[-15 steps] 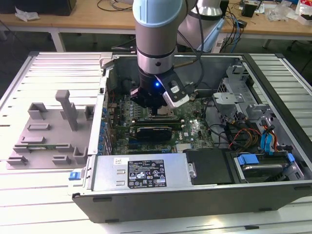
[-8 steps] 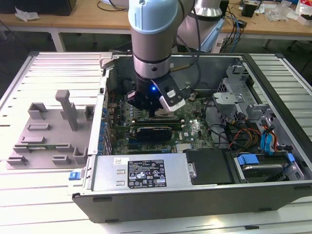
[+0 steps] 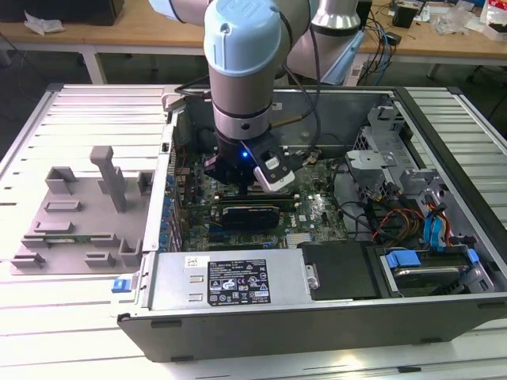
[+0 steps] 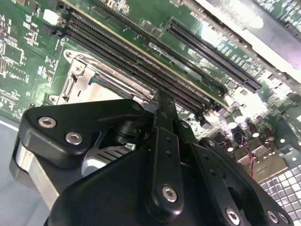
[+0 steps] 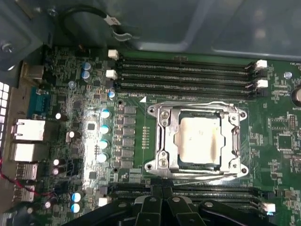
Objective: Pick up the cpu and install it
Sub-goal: 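Install the second cpu locking lever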
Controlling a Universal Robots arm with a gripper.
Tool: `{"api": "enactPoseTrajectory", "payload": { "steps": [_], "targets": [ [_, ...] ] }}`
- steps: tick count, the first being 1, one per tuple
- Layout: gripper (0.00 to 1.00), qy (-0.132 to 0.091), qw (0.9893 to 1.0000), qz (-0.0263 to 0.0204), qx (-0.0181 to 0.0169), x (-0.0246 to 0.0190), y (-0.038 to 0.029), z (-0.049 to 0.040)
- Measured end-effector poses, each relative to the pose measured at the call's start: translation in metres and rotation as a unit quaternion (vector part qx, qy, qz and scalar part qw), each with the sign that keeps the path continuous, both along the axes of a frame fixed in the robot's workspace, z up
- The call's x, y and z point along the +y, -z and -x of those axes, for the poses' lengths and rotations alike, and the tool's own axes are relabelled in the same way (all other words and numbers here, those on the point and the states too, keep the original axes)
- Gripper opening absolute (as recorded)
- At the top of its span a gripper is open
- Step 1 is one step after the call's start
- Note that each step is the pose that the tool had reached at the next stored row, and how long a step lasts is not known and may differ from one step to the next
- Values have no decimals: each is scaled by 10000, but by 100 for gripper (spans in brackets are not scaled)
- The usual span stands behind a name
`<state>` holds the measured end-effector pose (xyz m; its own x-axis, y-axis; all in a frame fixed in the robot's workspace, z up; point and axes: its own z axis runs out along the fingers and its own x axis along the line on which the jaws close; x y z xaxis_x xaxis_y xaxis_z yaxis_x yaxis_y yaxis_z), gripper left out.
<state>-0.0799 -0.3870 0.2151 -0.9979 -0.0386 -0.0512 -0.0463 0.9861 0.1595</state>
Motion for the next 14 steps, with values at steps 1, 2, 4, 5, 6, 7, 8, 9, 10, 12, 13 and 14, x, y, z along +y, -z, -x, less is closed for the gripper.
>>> {"api": "enactPoseTrajectory", "payload": {
  "steps": [1, 2, 4, 5, 6, 7, 8, 9, 10, 12, 13, 14],
  "targets": [
    [11, 1, 10000, -35, 0, 0, 10, 0],
    [11, 1, 10000, -48, 0, 1, 20, 1],
    [11, 0, 10000, -71, 0, 0, 55, 0],
    [11, 0, 10000, -83, 0, 0, 64, 0],
    [11, 0, 9999, -116, 0, 0, 73, 0],
    [11, 0, 9999, -171, -1, 0, 84, 1],
    [11, 1, 9998, -216, -3, 0, 92, 4],
    [11, 0, 9997, -249, -4, 0, 103, 10],
    [11, 1, 9996, -277, -5, 1, 119, 20],
    [11, 2, 9994, -333, -8, 0, 138, 40],
    [11, 3, 9993, -361, -10, 1, 151, 51],
    [11, 4, 9993, -384, -12, 0, 171, 65]
  ]
}}
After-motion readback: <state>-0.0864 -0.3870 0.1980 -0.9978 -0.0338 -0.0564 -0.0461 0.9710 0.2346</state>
